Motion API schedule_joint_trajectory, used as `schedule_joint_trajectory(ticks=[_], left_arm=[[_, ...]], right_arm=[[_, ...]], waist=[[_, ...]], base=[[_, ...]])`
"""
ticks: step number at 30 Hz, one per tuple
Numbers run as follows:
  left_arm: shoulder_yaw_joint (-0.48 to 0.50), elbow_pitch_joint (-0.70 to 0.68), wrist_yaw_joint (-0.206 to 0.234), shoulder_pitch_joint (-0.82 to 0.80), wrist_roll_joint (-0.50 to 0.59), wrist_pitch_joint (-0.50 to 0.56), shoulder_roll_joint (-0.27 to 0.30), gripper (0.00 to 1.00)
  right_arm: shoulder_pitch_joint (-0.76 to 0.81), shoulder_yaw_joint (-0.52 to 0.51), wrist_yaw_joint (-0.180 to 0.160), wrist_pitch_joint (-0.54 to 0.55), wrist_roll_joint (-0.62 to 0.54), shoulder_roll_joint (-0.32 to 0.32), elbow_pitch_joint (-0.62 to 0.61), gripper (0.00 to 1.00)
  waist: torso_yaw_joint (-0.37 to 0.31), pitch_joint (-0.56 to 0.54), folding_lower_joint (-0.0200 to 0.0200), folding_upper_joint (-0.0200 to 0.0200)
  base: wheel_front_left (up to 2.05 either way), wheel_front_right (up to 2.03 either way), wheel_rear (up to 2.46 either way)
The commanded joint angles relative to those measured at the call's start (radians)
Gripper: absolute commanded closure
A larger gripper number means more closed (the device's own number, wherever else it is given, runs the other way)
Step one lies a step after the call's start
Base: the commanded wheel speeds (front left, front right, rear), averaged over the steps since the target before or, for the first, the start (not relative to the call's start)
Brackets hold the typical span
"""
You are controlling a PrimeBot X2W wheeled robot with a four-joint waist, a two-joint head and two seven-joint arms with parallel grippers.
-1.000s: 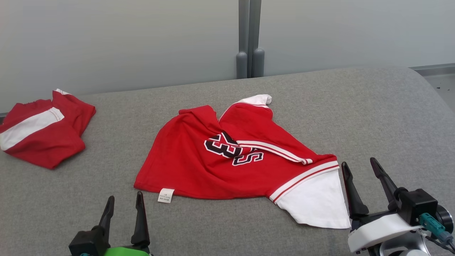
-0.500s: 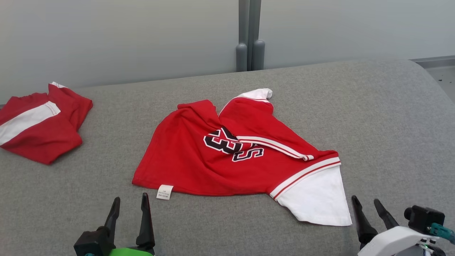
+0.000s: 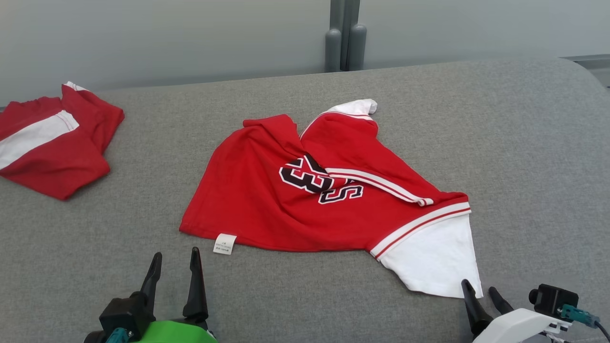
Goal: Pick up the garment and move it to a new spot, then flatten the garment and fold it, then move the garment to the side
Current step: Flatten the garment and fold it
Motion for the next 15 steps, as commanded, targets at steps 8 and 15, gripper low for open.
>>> schedule_joint_trajectory(ticks=[8,15], left_arm=[[0.004,0.013,-0.007,-0.031,0.004,-0.007,0.005,0.0],[0.006,0.016,-0.007,-0.033,0.002,-0.009,0.003,0.0]], right_arm=[[-0.08,0.013,0.0,0.006,0.003,0.0,0.156,0.0],[-0.114,0.07,0.003,0.024,-0.048,0.011,0.21,1.0]], waist=[[0.046,0.018,0.0,0.0],[0.059,0.025,0.0,0.0]], base=[[0.0,0.0,0.0],[0.0,0.0,0.0]])
